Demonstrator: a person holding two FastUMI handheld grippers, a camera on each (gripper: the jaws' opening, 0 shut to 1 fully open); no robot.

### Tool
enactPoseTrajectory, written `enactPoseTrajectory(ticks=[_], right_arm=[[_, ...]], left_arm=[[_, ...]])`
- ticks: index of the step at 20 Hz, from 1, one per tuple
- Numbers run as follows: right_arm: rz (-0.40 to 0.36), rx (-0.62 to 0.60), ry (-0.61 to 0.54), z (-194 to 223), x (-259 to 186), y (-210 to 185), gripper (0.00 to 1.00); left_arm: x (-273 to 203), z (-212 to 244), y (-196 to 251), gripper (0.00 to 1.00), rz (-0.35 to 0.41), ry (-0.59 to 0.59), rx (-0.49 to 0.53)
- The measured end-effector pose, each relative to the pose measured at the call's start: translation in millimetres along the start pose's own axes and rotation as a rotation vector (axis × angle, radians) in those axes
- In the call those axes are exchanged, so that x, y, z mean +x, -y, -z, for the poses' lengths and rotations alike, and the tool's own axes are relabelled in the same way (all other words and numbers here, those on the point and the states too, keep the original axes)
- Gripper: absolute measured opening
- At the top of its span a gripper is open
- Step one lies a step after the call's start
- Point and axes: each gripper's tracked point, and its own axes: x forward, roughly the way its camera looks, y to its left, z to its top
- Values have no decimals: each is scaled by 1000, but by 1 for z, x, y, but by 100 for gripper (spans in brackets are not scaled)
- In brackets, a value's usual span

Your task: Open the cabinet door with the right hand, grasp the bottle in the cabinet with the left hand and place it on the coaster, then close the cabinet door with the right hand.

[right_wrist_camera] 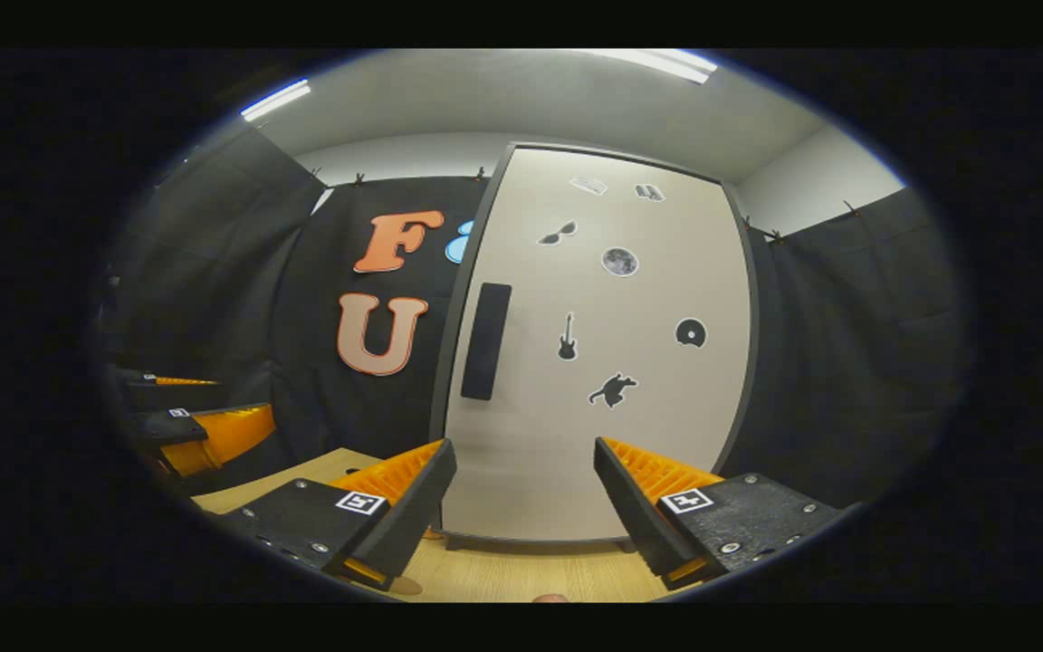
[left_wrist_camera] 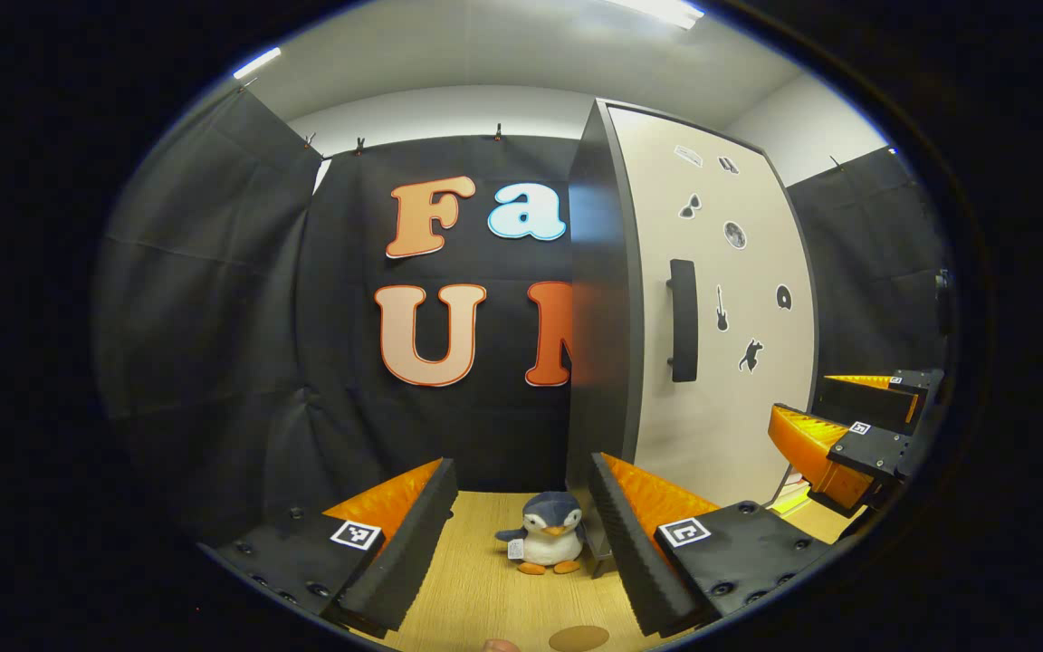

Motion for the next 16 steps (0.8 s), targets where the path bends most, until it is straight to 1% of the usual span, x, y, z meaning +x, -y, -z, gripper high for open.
enactPoseTrajectory(ticks=[3,7,13,16], right_arm=[[-6,21,2,-3,0,-4,95],[-22,31,13,-13,13,-12,94],[-46,43,61,-39,52,-37,95],[-50,31,77,-47,70,-48,95]], left_arm=[[-1,1,0,96,0,-4,2],[-5,5,-3,96,-3,-14,-18],[-13,13,-26,95,-49,-34,-28],[-15,16,-46,97,-82,-40,-24]])
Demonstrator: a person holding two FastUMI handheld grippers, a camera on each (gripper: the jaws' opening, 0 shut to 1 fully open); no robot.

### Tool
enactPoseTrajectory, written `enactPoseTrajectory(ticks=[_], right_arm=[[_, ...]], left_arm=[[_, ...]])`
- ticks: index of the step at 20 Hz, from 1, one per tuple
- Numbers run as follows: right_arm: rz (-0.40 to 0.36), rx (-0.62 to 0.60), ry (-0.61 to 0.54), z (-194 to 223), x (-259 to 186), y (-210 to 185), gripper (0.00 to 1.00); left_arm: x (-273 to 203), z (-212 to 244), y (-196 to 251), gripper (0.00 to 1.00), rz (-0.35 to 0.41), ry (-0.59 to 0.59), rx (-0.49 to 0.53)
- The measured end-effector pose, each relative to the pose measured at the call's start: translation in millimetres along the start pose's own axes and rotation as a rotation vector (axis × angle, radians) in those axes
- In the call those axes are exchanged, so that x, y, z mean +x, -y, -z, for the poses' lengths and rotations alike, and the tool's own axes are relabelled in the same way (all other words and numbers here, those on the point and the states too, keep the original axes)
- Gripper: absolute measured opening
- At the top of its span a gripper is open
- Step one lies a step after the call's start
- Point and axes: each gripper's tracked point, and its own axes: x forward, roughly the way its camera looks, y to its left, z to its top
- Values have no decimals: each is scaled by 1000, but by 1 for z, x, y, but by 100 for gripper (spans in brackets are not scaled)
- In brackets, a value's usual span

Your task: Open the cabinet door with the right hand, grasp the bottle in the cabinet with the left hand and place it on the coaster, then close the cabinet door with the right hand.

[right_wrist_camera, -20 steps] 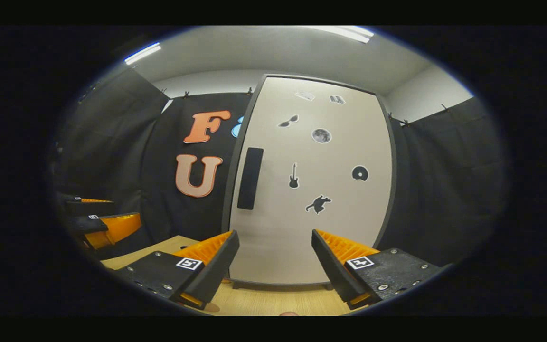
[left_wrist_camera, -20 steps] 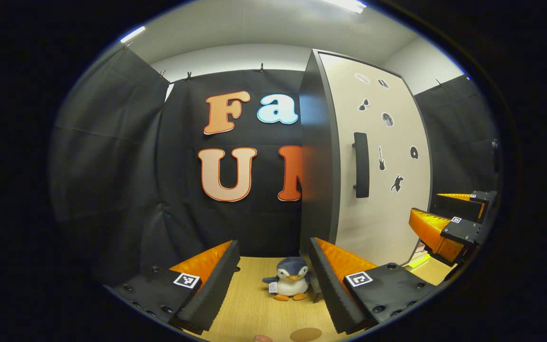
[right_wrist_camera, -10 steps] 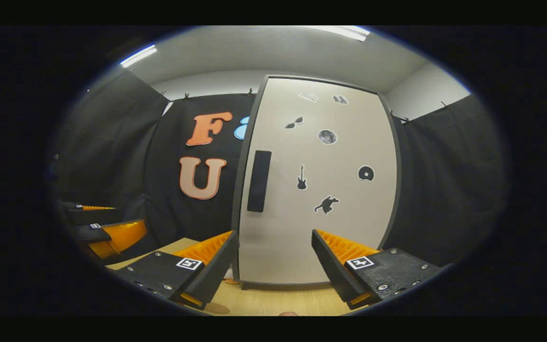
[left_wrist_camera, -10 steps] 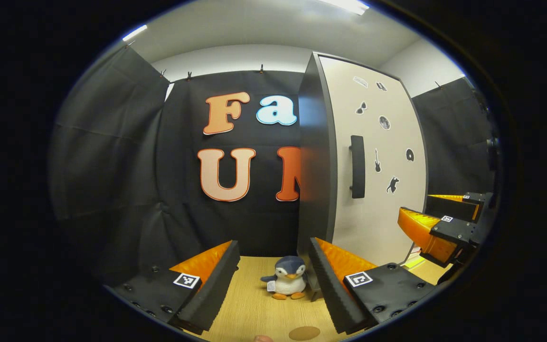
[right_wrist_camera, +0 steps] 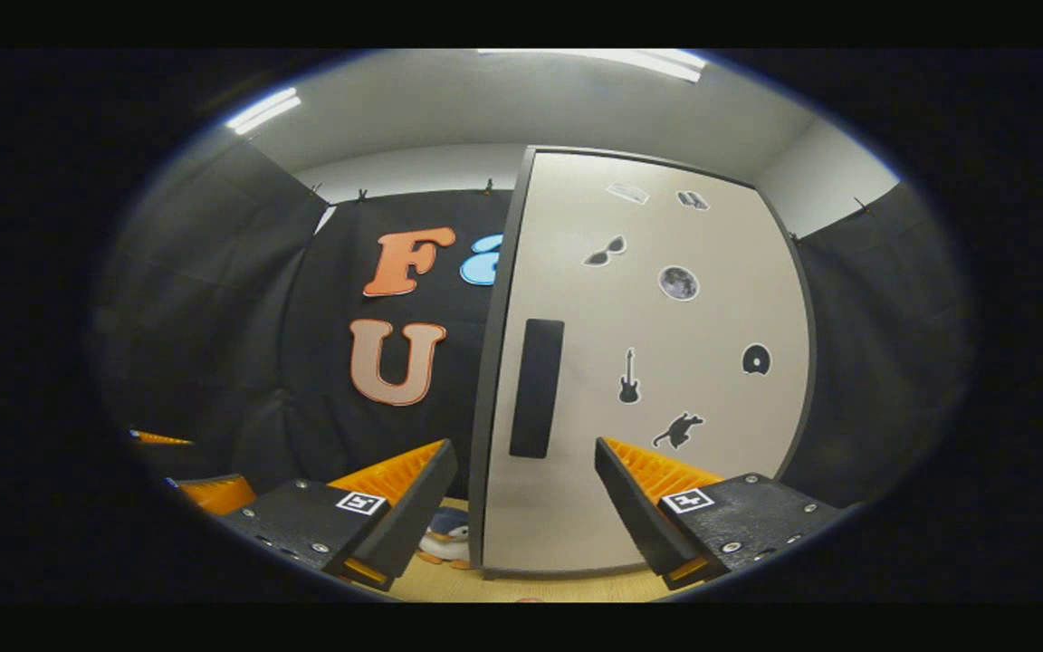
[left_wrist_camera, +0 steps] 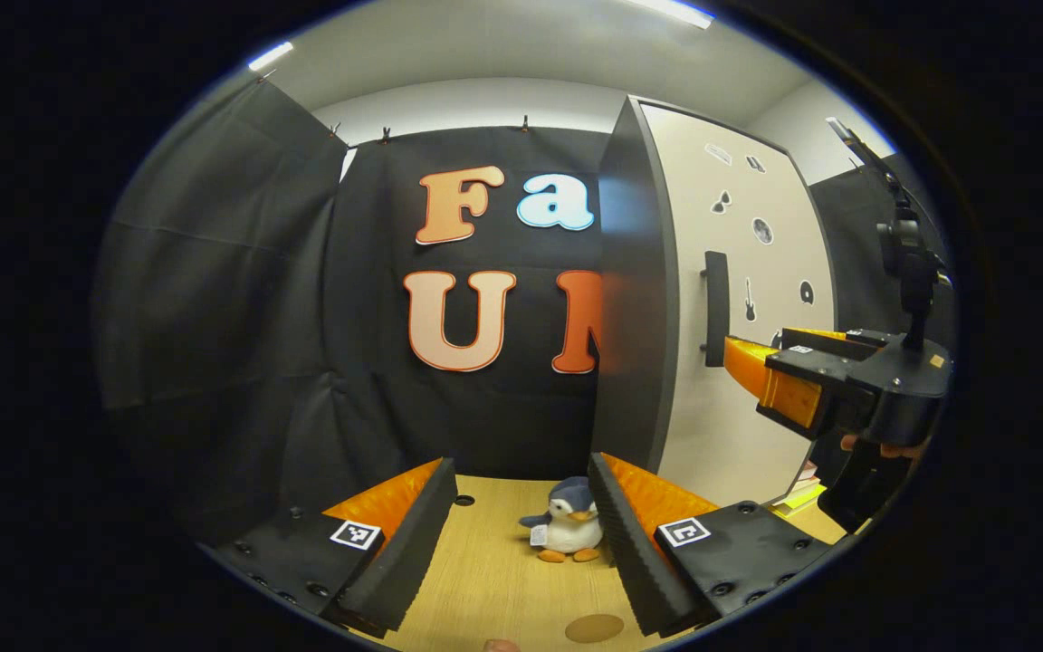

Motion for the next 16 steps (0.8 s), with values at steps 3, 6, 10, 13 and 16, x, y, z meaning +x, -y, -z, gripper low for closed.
enactPoseTrajectory(ticks=[3,6,10,13,16], right_arm=[[-13,-18,0,-3,17,-8,95],[-2,1,5,-9,37,-8,95],[50,50,-4,-13,67,3,92],[75,91,-35,-5,84,9,86],[92,101,-69,5,91,7,73]], left_arm=[[1,-2,-16,96,-27,5,-4],[4,-2,-25,95,-38,18,14],[8,-3,-30,96,-28,34,39],[13,2,-32,94,-15,24,26],[20,8,-37,96,-3,10,21]])
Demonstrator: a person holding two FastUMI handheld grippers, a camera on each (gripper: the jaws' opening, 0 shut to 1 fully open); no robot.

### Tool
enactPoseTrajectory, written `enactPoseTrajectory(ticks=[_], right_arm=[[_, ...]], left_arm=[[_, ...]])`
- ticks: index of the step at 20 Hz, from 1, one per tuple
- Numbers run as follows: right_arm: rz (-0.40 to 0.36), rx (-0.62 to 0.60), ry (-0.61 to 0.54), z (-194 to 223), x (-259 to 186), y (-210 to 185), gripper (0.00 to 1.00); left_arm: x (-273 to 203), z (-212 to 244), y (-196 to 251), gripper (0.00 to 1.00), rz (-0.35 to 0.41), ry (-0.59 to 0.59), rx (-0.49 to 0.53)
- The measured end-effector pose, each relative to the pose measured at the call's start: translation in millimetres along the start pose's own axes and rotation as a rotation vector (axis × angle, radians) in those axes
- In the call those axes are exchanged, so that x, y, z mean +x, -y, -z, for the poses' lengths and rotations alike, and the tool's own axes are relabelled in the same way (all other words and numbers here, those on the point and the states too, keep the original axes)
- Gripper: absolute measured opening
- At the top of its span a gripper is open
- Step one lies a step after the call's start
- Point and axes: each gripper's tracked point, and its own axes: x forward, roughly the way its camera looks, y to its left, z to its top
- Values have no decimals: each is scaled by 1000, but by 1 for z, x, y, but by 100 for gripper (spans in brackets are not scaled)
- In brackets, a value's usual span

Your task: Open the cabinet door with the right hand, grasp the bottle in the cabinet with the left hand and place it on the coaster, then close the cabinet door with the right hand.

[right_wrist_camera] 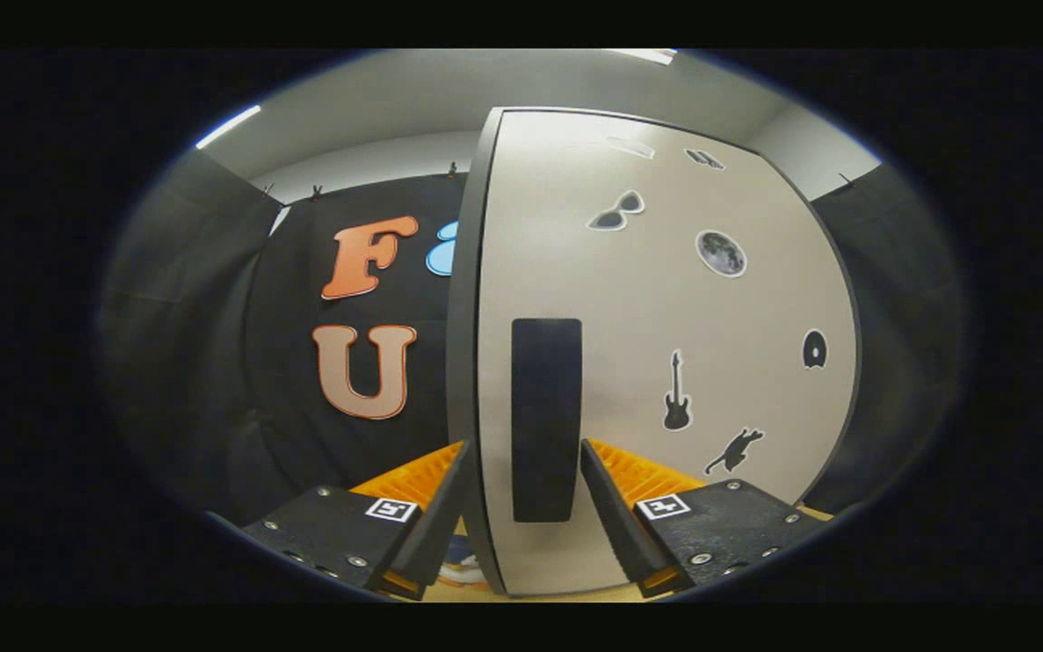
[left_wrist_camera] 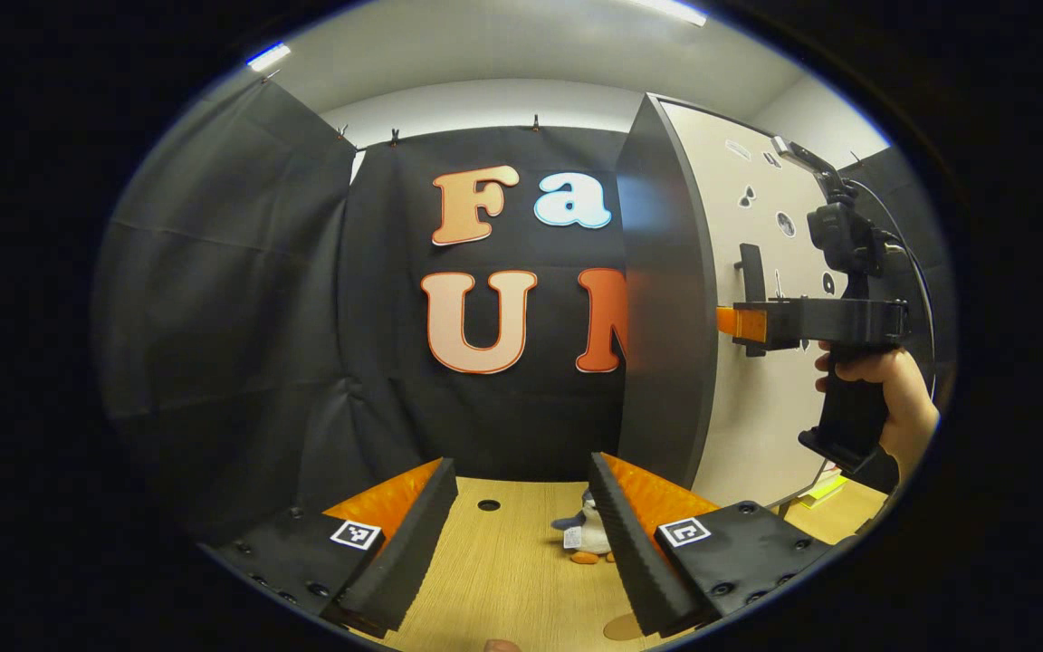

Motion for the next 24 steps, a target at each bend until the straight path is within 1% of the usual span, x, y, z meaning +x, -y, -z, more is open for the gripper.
enactPoseTrajectory(ticks=[1,3,5,6,7,8,10,13,16,17,18,19,20,22,23,24], right_arm=[[8,-4,-6,2,0,0,66],[21,-1,3,2,0,0,58],[17,13,5,1,0,1,57],[40,18,3,1,-2,7,56],[47,36,5,0,-1,11,48],[42,53,0,1,-3,10,36],[46,42,-1,1,-1,11,34],[59,44,3,1,-3,12,24],[41,77,15,0,-6,11,17],[33,81,15,-1,-7,12,17],[25,86,15,-1,-9,12,16],[17,92,19,-1,-13,11,19],[11,97,25,-1,-18,11,16],[4,98,39,-2,-29,13,16],[2,98,41,-1,-35,15,14],[-2,103,44,-1,-44,17,16]], left_arm=[[2,2,-2,96,6,-5,-2],[7,5,-3,97,22,-10,-7],[13,9,-6,96,36,-15,-6],[16,10,-7,96,42,-18,-4],[18,12,-8,96,45,-20,-2],[19,11,-10,96,44,-19,1],[14,8,-15,97,30,-4,1],[8,8,-17,97,6,-8,-12],[-1,8,-17,95,-14,-10,-11],[-2,8,-17,95,-21,-12,-10],[-3,8,-18,96,-29,-12,-10],[-6,7,-18,96,-36,-9,-12],[-7,5,-17,96,-46,-6,-14],[-11,2,-17,96,-63,-3,-15],[-15,-1,-15,96,-67,0,-15],[-20,-2,-13,96,-72,3,-15]])
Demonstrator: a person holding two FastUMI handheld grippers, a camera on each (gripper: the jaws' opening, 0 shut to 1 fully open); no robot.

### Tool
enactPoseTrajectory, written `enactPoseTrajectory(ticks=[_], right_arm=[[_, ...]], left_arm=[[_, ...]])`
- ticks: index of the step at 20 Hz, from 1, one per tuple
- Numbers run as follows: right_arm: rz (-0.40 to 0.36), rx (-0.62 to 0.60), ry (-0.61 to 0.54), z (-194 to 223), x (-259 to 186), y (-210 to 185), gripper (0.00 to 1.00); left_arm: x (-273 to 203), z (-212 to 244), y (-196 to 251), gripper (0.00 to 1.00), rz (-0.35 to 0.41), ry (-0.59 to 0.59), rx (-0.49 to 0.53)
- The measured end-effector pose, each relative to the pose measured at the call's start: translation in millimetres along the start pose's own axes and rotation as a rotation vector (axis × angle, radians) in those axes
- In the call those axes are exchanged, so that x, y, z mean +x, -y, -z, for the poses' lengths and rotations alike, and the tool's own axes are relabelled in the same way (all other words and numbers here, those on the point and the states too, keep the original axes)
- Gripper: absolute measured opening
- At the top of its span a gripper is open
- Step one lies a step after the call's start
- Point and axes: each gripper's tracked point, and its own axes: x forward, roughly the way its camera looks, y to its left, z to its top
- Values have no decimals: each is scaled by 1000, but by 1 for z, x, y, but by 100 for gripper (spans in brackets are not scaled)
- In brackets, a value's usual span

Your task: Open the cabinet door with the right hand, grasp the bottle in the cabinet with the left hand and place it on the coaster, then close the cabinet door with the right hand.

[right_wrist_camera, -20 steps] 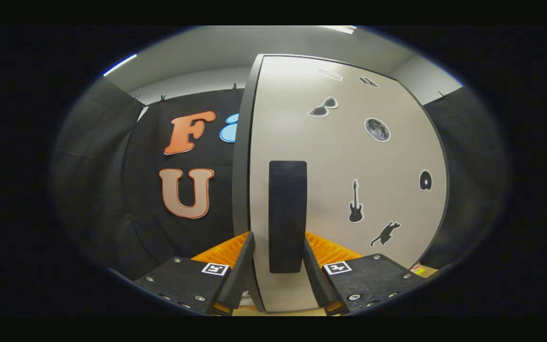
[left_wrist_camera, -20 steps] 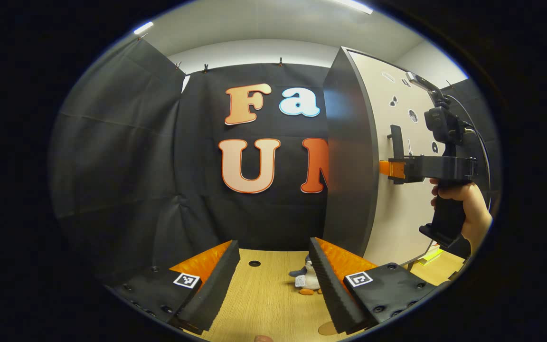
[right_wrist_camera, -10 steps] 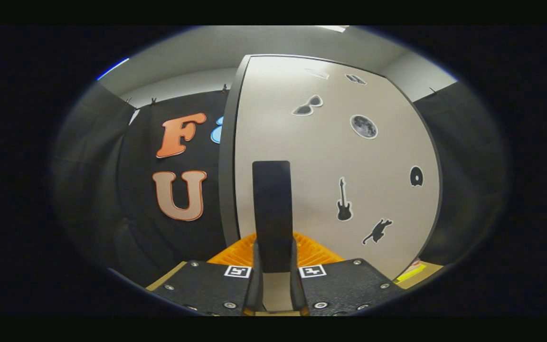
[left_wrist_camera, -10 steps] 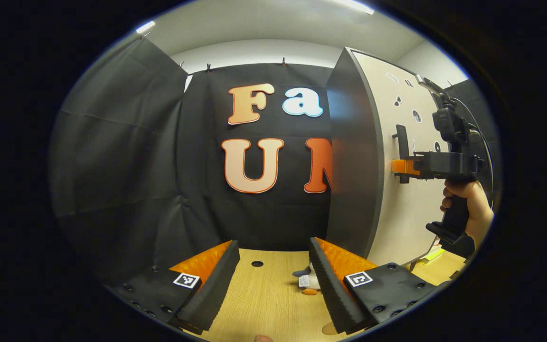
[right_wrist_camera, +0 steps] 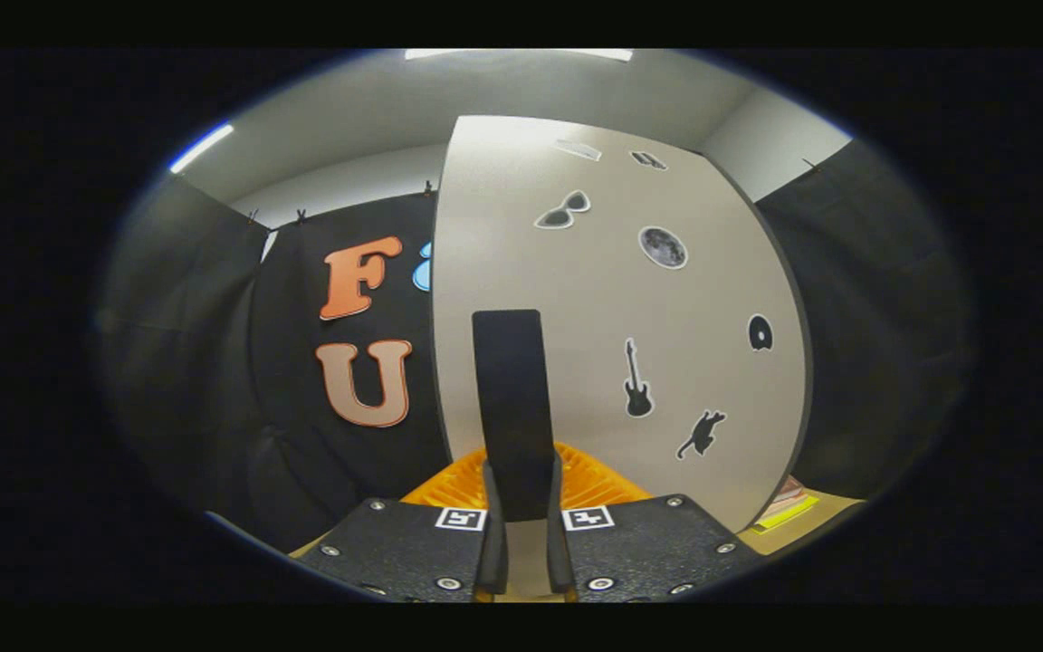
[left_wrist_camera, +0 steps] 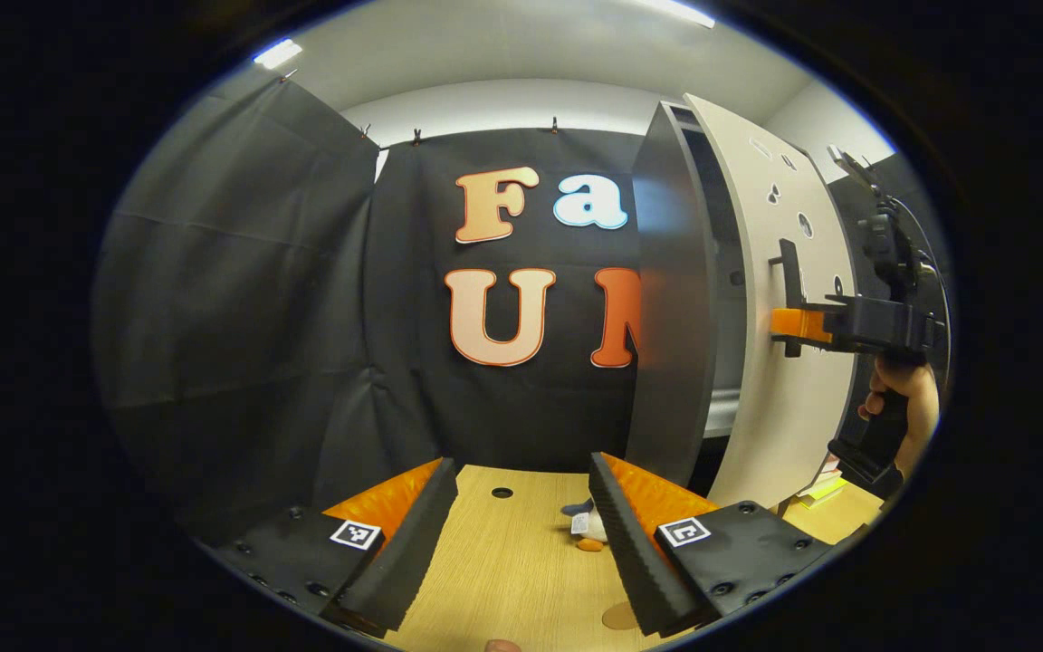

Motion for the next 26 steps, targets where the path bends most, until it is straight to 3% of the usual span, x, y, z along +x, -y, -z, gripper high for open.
enactPoseTrajectory(ticks=[12,20,26], right_arm=[[-31,55,-13,-22,-97,67,16],[65,49,-27,-29,-134,99,16],[152,54,-25,-33,-149,134,15]], left_arm=[[-79,-10,33,96,-32,30,7],[-53,-30,81,96,106,82,12],[-34,-21,110,96,209,49,-19]])
